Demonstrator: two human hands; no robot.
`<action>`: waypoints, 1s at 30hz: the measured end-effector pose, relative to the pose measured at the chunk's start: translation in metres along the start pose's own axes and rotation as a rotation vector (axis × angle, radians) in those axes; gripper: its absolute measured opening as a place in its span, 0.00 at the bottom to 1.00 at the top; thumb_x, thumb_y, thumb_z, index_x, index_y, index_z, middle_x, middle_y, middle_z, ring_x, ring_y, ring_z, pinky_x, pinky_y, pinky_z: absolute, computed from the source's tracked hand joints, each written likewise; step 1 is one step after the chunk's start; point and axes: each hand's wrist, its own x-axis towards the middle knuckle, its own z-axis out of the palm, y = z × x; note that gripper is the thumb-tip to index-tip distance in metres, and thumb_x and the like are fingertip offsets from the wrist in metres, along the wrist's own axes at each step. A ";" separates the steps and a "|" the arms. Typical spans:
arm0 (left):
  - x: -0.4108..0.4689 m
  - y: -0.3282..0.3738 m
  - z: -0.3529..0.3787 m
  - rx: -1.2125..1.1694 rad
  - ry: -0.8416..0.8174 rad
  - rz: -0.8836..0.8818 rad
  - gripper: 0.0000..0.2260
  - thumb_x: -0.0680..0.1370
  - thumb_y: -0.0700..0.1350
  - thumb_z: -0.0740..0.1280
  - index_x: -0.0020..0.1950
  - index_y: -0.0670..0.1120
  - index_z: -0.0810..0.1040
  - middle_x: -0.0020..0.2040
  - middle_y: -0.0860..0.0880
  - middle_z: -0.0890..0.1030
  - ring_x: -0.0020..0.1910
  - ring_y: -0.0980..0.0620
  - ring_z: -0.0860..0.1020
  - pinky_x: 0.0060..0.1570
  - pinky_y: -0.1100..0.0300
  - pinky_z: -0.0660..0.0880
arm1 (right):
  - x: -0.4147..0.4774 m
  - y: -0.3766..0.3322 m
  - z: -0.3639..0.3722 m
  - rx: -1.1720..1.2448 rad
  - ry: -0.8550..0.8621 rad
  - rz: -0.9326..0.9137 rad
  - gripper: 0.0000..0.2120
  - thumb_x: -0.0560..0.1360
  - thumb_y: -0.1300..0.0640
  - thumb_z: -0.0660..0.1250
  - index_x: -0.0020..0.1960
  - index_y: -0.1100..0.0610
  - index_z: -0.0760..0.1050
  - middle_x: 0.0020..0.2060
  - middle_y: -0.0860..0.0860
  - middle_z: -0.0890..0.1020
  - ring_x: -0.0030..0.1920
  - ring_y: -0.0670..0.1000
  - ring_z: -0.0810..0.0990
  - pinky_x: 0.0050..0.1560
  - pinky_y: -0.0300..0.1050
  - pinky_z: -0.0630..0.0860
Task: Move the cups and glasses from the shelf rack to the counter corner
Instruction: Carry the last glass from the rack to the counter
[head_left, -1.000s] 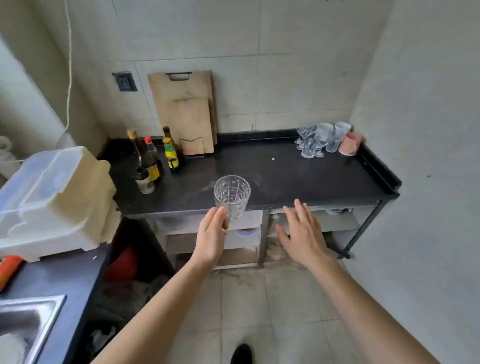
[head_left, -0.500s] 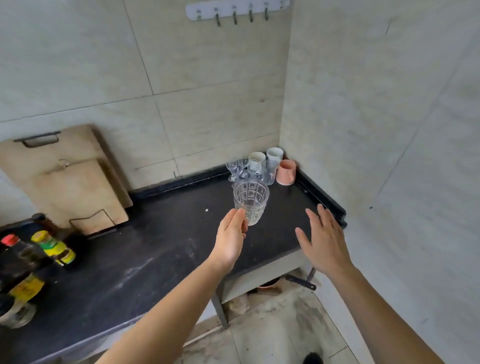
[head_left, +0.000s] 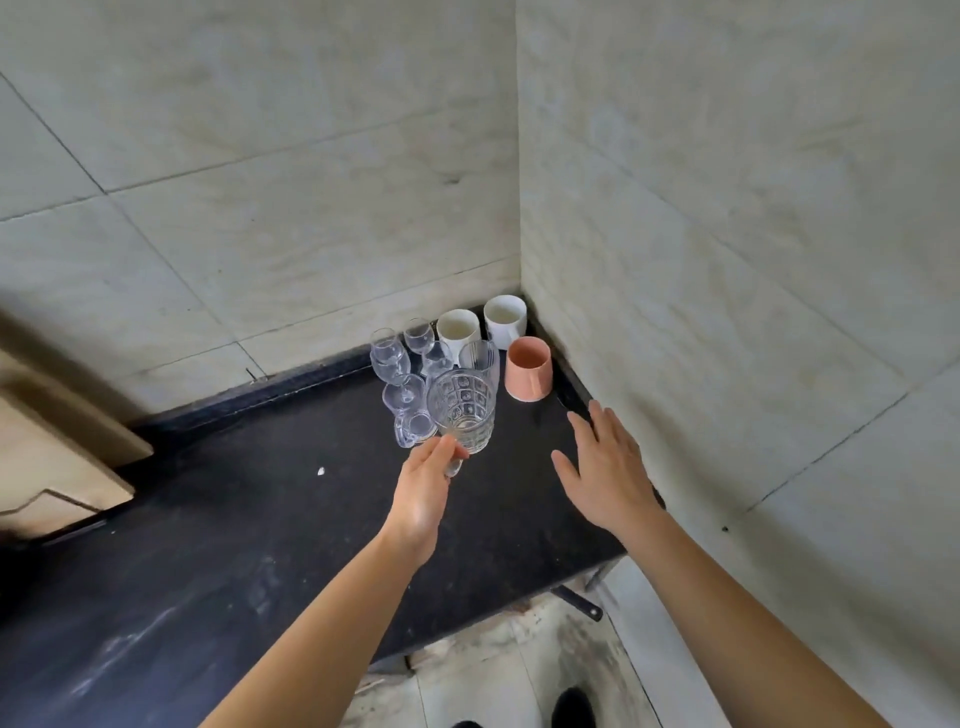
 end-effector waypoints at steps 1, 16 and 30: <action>0.010 -0.004 0.005 0.002 0.002 -0.010 0.14 0.83 0.48 0.60 0.39 0.47 0.76 0.43 0.47 0.74 0.44 0.51 0.70 0.51 0.55 0.66 | 0.010 0.005 0.003 0.005 -0.013 0.002 0.31 0.84 0.42 0.54 0.81 0.54 0.55 0.82 0.58 0.52 0.82 0.60 0.51 0.79 0.56 0.53; 0.138 -0.104 0.056 0.136 -0.012 -0.272 0.13 0.84 0.50 0.58 0.46 0.51 0.79 0.47 0.52 0.79 0.49 0.53 0.76 0.43 0.63 0.69 | 0.031 0.051 0.152 -0.108 -0.574 0.047 0.46 0.75 0.26 0.56 0.82 0.44 0.39 0.81 0.55 0.34 0.79 0.68 0.34 0.78 0.65 0.43; 0.189 -0.101 0.079 0.187 -0.015 -0.221 0.12 0.84 0.51 0.57 0.48 0.52 0.79 0.49 0.53 0.81 0.52 0.53 0.78 0.58 0.54 0.76 | 0.031 0.053 0.162 -0.178 -0.563 0.045 0.49 0.72 0.23 0.56 0.81 0.41 0.34 0.79 0.54 0.29 0.78 0.66 0.29 0.77 0.64 0.37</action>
